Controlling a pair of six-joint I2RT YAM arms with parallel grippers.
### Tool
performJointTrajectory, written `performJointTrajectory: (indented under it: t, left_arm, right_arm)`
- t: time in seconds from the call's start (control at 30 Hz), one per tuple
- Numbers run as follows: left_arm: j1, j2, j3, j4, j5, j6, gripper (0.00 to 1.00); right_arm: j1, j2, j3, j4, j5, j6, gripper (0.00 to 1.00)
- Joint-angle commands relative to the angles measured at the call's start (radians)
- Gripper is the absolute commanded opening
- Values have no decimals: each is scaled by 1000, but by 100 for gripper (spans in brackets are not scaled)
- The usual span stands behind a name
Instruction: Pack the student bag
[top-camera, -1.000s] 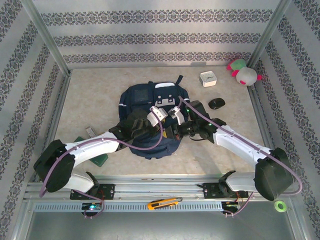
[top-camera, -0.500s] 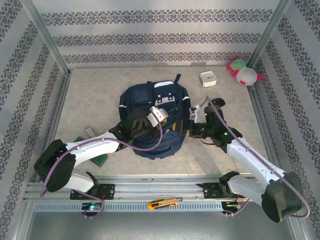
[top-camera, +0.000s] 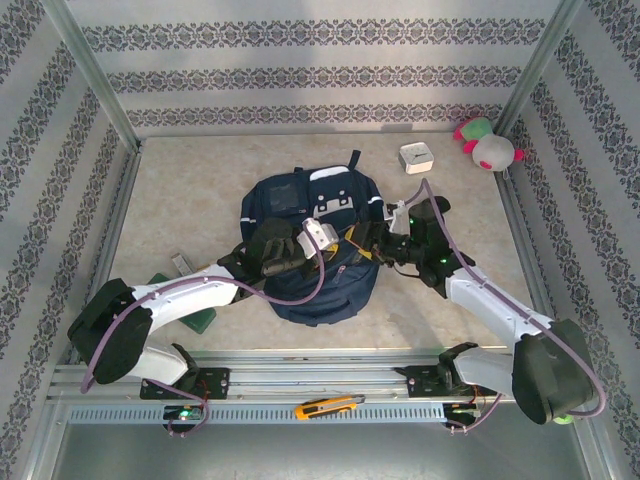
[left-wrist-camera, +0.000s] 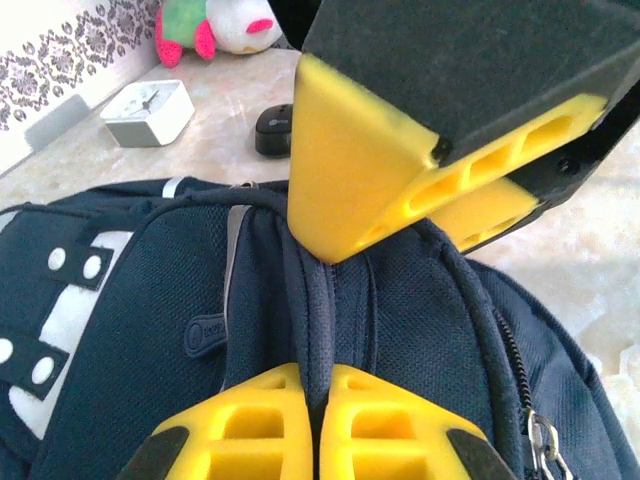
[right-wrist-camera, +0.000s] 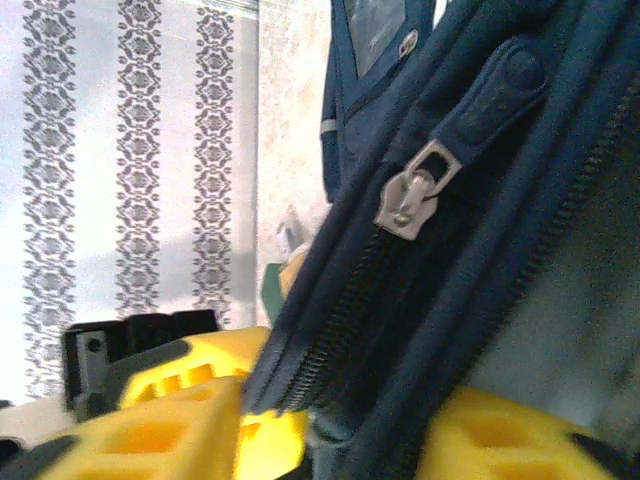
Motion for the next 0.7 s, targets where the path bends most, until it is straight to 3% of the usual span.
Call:
performJointTrajectory:
  t: [0.0,0.03,0.13,0.23,0.47,0.67]
  left_arm:
    - [-9,-47,10,138,9,1,6]
    - [-9,-53,14,122,-45,-17,14]
    - [-9,-97,47,-20,-139,-94,36]
    - [-10,-173,73,-204,-132,-246,43]
    - [-57,-375,-33,-483,-180,-804,45]
    - [-129,-421,-106,-500,-222,-1016,46]
  right_arm:
    - [22,-1,-31,131,85,98,14]
    - [35,-22,-58,163,150,131,2]
    - [103,-77,-109,212,332,176,0]
    - [168,-100,-116,229,443,176,0]
    - [221,-69,-94,252,500,164,0]
    - [247,-37,-64,249,501,145,0]
